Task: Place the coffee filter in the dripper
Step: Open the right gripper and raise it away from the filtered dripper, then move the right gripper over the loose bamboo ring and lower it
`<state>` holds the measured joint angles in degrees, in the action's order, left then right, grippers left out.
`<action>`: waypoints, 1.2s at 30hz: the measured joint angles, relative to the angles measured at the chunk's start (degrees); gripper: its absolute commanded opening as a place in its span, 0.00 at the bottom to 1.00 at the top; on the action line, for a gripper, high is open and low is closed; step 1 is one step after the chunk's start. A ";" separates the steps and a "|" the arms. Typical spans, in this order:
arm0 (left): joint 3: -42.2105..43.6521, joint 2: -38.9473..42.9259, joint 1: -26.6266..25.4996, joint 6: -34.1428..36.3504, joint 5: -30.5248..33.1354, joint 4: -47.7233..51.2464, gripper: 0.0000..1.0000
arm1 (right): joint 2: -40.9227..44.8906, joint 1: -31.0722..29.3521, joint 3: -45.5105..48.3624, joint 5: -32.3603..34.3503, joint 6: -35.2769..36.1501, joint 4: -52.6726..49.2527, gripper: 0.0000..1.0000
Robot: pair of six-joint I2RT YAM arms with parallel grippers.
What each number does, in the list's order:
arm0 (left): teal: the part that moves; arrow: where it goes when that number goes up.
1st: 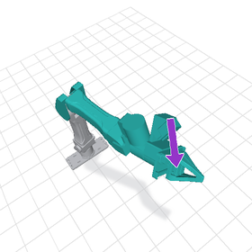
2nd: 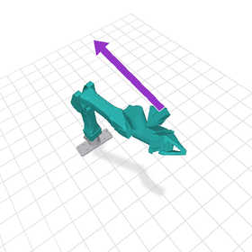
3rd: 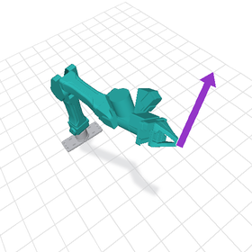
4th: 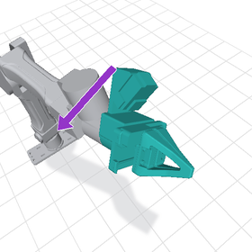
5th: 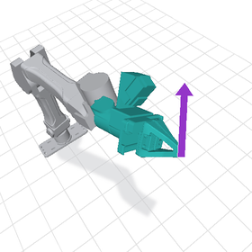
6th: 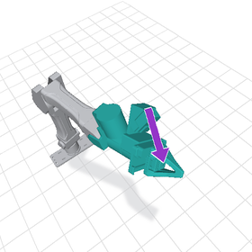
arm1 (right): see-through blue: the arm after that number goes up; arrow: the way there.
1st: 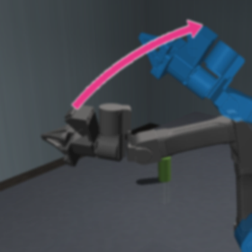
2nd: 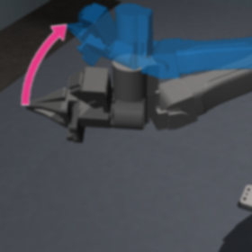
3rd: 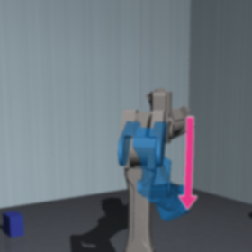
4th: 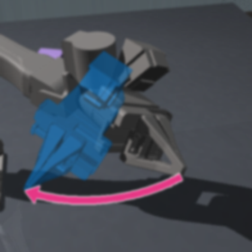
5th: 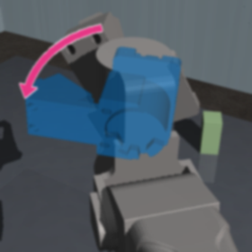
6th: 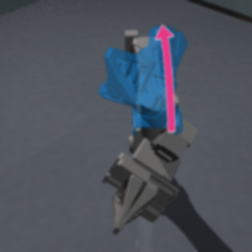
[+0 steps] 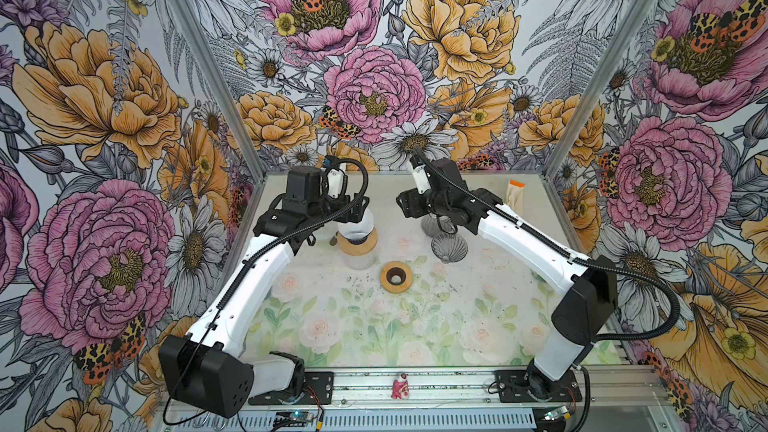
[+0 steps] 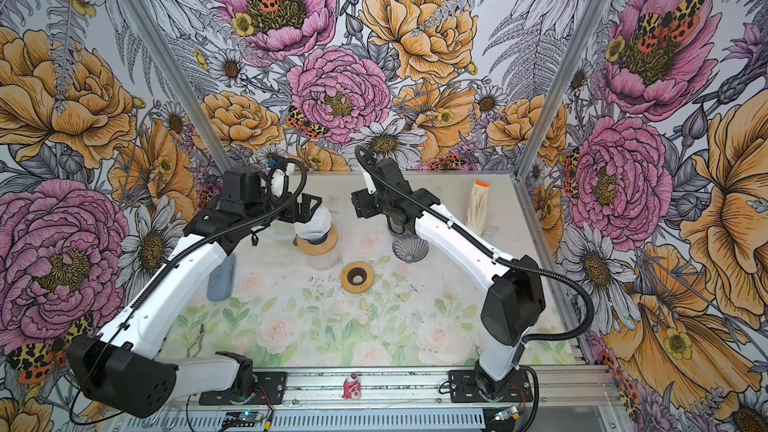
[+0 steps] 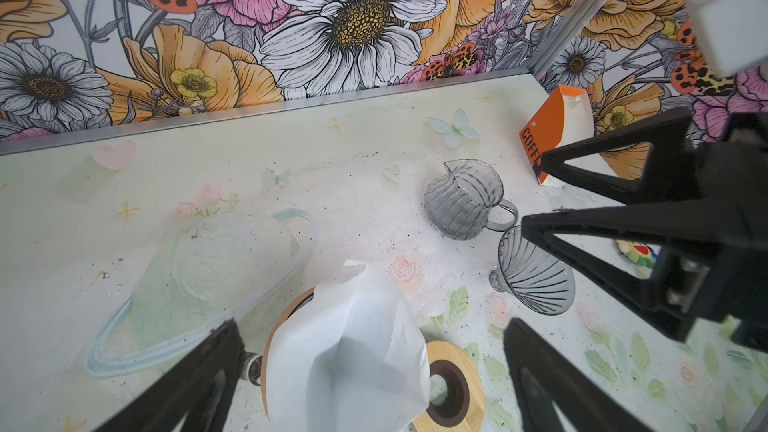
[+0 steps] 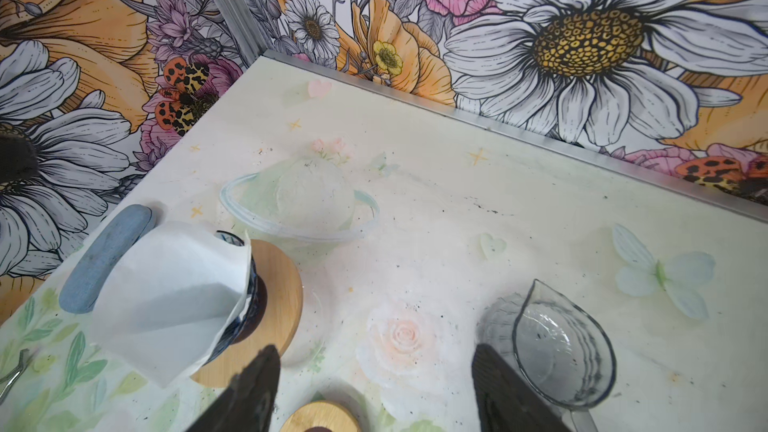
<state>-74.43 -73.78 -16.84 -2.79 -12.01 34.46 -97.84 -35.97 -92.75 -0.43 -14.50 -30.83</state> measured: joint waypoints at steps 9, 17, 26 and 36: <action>-0.02 0.20 -5.29 0.22 0.55 -0.26 0.99 | 7.21 6.12 10.71 -8.33 -2.12 0.85 0.71; 2.71 1.42 -8.31 -0.24 0.59 -3.13 0.99 | 10.80 7.89 20.04 -17.51 -5.09 1.16 0.65; 10.12 6.14 -8.72 -1.29 0.37 -3.89 0.99 | 10.43 2.95 26.40 -20.31 -7.76 1.01 0.64; 18.64 14.93 -9.90 -1.79 -0.07 -3.80 0.99 | 5.49 -1.25 29.73 -20.22 -13.86 4.13 0.64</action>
<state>-55.79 -58.85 -26.74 -4.58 -12.08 30.65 -92.36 -37.21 -63.02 -20.64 -28.36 -26.70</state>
